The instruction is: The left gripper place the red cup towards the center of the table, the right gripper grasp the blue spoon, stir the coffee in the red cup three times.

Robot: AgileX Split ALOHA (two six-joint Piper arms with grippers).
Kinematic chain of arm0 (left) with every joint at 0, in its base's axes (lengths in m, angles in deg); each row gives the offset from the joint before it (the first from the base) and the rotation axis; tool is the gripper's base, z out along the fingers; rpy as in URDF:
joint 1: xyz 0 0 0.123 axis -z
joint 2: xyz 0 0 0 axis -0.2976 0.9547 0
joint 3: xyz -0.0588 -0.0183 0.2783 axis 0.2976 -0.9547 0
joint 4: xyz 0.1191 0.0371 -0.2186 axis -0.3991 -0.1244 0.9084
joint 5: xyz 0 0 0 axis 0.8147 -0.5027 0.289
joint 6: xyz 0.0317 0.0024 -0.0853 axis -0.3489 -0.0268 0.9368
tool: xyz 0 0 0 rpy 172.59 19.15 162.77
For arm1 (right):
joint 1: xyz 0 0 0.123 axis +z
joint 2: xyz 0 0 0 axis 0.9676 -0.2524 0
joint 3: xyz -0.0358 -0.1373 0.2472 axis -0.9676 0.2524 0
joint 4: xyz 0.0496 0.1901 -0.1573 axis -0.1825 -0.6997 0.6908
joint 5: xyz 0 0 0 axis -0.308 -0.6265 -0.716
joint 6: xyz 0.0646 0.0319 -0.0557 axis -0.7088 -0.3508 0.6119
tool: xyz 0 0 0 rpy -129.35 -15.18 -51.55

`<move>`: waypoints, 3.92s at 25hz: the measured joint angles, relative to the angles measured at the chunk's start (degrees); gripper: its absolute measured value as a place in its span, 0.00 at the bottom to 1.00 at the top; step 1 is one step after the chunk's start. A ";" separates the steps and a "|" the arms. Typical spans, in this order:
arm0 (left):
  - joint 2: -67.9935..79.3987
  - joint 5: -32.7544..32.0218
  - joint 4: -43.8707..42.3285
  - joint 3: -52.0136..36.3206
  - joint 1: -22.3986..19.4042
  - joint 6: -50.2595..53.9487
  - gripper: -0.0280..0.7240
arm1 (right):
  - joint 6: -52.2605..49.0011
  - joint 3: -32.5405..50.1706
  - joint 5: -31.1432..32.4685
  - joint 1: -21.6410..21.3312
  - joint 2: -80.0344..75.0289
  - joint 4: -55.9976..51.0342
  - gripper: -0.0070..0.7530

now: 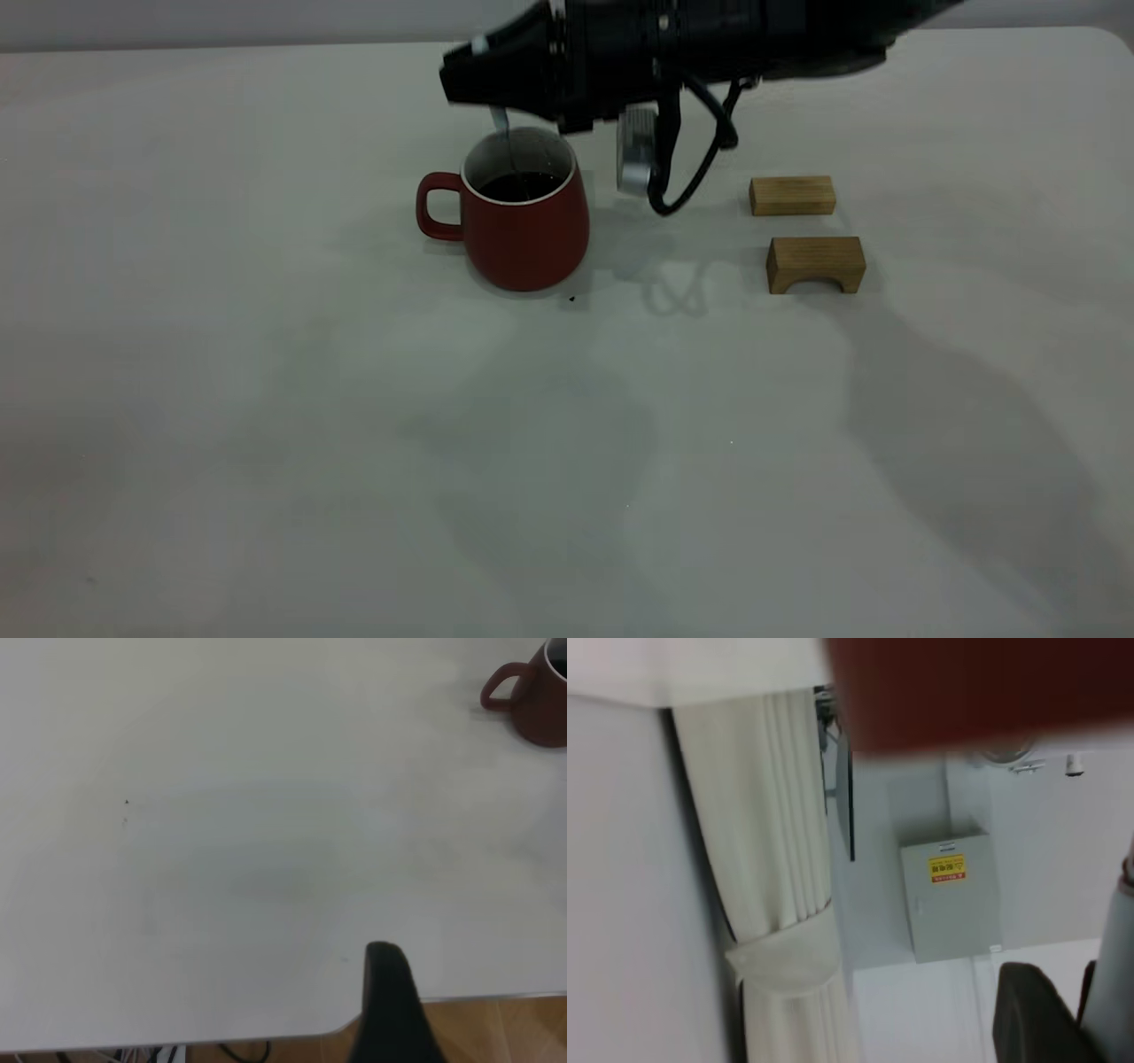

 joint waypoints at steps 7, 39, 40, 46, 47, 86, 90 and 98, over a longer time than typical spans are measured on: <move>0.00 0.00 0.00 0.00 0.00 0.00 0.78 | 0.00 -5.11 1.08 -0.84 -0.11 0.01 0.18; 0.00 0.00 0.00 0.00 0.00 0.00 0.78 | -0.44 -0.69 0.69 0.55 1.14 0.04 0.18; 0.00 0.00 0.00 0.00 0.00 0.00 0.78 | -0.44 -1.98 0.64 0.84 0.80 -0.01 0.18; 0.00 0.00 0.00 0.00 0.00 0.00 0.78 | -0.44 -3.65 0.43 -1.41 0.30 0.53 0.18; 0.00 0.00 0.00 0.00 0.00 0.00 0.78 | -0.44 -2.86 0.43 -2.18 0.40 0.53 0.18; 0.00 0.00 0.00 0.00 0.00 0.00 0.78 | 31.17 1.21 1.06 -0.27 6.53 14.76 0.54; 0.00 0.00 0.00 0.00 0.00 0.00 0.78 | 31.93 1.22 1.35 -0.27 8.60 23.93 0.53; 0.00 0.00 0.00 0.00 0.00 0.00 0.78 | 32.15 1.22 2.59 -0.27 16.44 60.81 0.44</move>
